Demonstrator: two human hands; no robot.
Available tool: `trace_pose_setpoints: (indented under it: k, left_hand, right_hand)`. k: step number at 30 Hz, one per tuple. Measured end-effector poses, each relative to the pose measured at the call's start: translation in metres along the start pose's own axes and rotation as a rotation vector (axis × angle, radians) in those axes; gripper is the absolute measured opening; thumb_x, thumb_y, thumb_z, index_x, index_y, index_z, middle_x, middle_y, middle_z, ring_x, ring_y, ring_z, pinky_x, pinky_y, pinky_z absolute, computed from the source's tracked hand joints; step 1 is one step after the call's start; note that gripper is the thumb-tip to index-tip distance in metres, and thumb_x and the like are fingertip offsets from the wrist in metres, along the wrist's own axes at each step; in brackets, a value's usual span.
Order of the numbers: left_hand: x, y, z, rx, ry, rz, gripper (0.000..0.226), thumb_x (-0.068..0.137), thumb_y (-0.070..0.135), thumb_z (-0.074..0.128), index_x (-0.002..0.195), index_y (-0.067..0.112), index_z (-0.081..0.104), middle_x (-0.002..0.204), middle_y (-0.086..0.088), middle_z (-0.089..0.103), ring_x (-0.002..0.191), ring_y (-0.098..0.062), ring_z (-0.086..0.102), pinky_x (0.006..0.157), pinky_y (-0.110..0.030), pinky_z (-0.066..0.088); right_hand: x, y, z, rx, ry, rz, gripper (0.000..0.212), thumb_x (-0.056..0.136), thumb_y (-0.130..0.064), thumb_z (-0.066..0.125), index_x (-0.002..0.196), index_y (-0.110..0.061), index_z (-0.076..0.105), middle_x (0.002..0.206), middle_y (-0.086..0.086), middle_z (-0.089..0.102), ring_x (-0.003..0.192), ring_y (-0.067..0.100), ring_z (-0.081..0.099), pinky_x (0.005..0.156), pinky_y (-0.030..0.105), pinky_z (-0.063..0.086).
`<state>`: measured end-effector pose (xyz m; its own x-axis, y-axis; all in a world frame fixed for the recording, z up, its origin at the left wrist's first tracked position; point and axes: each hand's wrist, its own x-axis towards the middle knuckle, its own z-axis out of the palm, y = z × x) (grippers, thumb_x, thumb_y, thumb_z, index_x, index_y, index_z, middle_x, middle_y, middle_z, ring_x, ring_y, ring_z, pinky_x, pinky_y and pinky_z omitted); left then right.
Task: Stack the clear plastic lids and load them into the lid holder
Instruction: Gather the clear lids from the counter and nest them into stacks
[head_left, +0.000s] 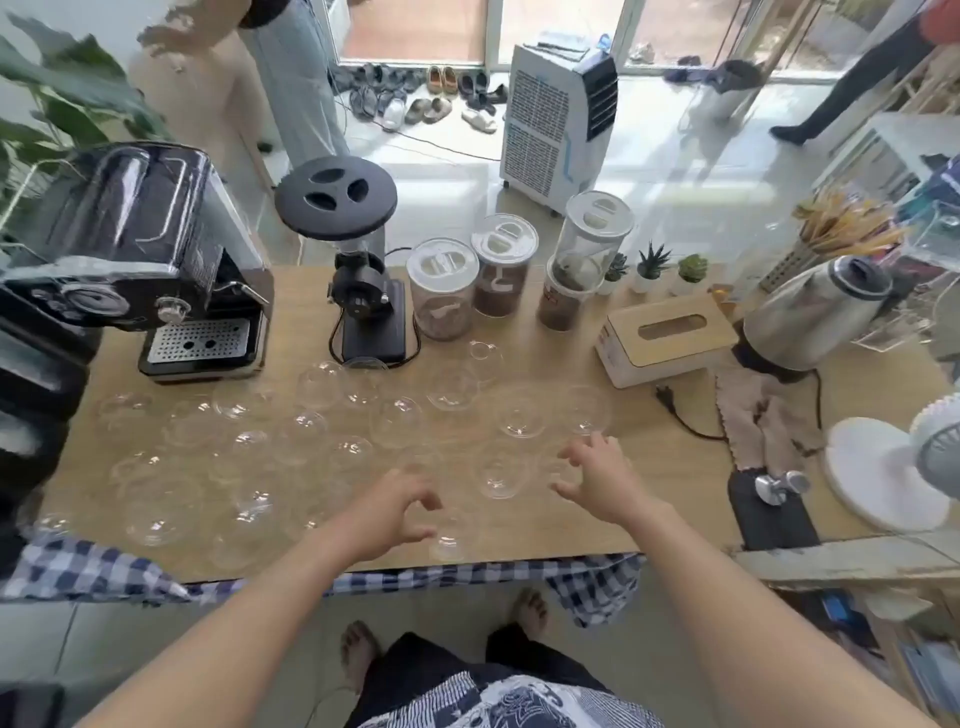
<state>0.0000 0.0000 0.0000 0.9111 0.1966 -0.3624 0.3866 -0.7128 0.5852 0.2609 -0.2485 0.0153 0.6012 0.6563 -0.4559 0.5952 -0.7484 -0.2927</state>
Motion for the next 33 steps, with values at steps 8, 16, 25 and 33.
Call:
trace_pose_setpoints:
  k: [8, 16, 25, 33]
  left_hand:
    - [-0.003, -0.013, 0.076, 0.255, -0.008, -0.072, 0.051, 0.073, 0.048, 0.099, 0.118, 0.032, 0.080, 0.110, 0.021, 0.064, 0.117, -0.017, 0.050, 0.101, -0.049, 0.055]
    - [-0.004, -0.001, 0.089, 0.257, 0.197, 0.027, 0.010, 0.090, 0.043, 0.088, 0.097, 0.038, 0.082, 0.099, 0.024, 0.070, 0.101, -0.017, 0.051, 0.081, -0.051, 0.058]
    - [-0.011, 0.053, 0.058, -0.645, 0.313, -0.335, 0.010, 0.107, 0.031, 0.074, 0.109, 0.030, 0.083, 0.102, 0.007, 0.084, 0.106, -0.006, 0.075, 0.097, -0.024, 0.053]
    - [-0.001, 0.061, 0.076, -1.296, 0.309, -0.537, 0.026, 0.114, 0.017, 0.059, 0.128, 0.012, 0.080, 0.095, -0.004, 0.077, 0.094, -0.019, 0.068, 0.076, -0.029, 0.053]
  right_hand:
    - [-0.007, 0.025, 0.019, -0.139, -0.063, -0.150, 0.057, 0.096, -0.059, 0.078, 0.142, -0.028, 0.064, 0.136, -0.003, 0.058, 0.132, 0.022, 0.049, 0.106, 0.040, 0.046]
    - [0.001, 0.035, 0.035, -0.147, -0.001, -0.178, 0.028, 0.107, -0.042, 0.068, 0.130, -0.027, 0.072, 0.129, -0.003, 0.062, 0.129, 0.023, 0.053, 0.096, 0.041, 0.045]
    - [-0.005, 0.037, 0.035, 0.476, 0.046, -0.145, 0.020, 0.114, -0.040, 0.061, 0.111, -0.027, 0.076, 0.101, -0.016, 0.067, 0.097, 0.006, 0.062, 0.084, 0.025, 0.048]
    - [-0.023, 0.054, 0.054, 0.632, -0.250, 0.102, 0.034, 0.120, -0.037, 0.044, 0.133, -0.021, 0.072, 0.129, -0.011, 0.069, 0.121, 0.010, 0.066, 0.106, 0.033, 0.052]
